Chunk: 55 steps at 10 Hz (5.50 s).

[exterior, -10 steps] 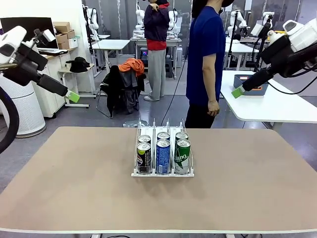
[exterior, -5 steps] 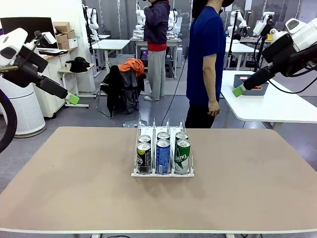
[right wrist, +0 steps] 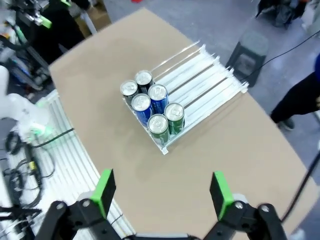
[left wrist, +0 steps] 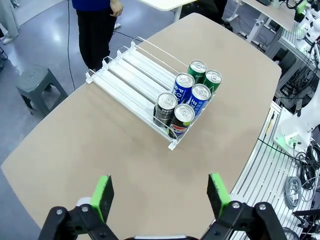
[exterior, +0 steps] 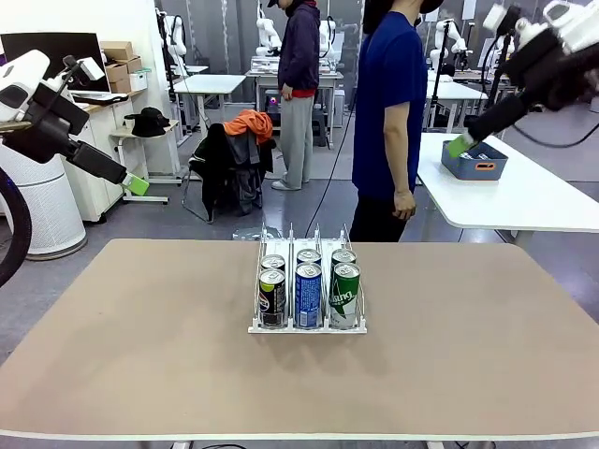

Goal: Fill the beverage cans into the dispenser.
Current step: Pick up the Ionic drink handed by the human.

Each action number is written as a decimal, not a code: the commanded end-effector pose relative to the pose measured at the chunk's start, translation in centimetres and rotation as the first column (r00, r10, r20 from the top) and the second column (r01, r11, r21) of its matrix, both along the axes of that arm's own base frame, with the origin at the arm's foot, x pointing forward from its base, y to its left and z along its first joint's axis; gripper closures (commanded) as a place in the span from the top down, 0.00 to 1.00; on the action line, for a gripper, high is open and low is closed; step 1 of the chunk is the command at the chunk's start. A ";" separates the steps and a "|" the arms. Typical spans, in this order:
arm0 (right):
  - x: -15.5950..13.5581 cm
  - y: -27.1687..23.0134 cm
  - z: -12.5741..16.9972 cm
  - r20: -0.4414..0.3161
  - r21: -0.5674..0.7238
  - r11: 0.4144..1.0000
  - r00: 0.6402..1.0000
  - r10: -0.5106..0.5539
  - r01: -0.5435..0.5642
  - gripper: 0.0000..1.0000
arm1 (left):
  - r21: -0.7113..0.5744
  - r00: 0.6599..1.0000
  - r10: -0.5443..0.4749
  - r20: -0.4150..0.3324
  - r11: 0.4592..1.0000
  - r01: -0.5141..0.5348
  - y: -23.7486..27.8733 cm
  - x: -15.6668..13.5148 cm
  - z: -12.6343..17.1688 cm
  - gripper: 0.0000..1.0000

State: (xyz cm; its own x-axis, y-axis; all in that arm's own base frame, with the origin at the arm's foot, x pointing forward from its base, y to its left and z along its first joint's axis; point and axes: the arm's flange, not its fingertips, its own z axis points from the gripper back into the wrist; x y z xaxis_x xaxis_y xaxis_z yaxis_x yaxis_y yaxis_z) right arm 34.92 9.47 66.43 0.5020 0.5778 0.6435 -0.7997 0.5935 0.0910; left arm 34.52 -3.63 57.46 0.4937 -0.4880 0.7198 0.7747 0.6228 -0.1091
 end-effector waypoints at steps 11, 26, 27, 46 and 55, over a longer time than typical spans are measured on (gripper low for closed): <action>2.9 -1.0 8.1 0.152 0.006 1.000 0.988 -0.011 0.010 1.00 | -0.029 1.000 -0.021 -0.003 0.999 0.021 0.0 0.2 0.0 1.00; 2.3 -2.5 9.0 0.143 0.043 0.999 0.989 -0.024 0.018 1.00 | 0.035 0.973 -0.226 0.038 0.974 0.225 -0.8 -1.8 11.3 1.00; 2.3 -2.5 9.0 0.143 0.043 0.999 0.989 -0.024 0.018 1.00 | 0.092 0.978 -0.196 0.072 0.978 0.189 -1.0 -1.7 12.9 1.00; 2.1 -2.5 9.0 0.151 0.041 0.999 0.988 -0.016 0.010 1.00 | 0.141 0.951 -0.289 0.112 0.952 0.273 -2.2 -1.7 17.2 1.00; 2.1 -2.5 9.0 0.151 0.041 0.999 0.988 -0.016 0.010 1.00 | 0.084 0.961 -0.255 0.108 0.965 0.247 -2.4 -2.2 17.9 1.00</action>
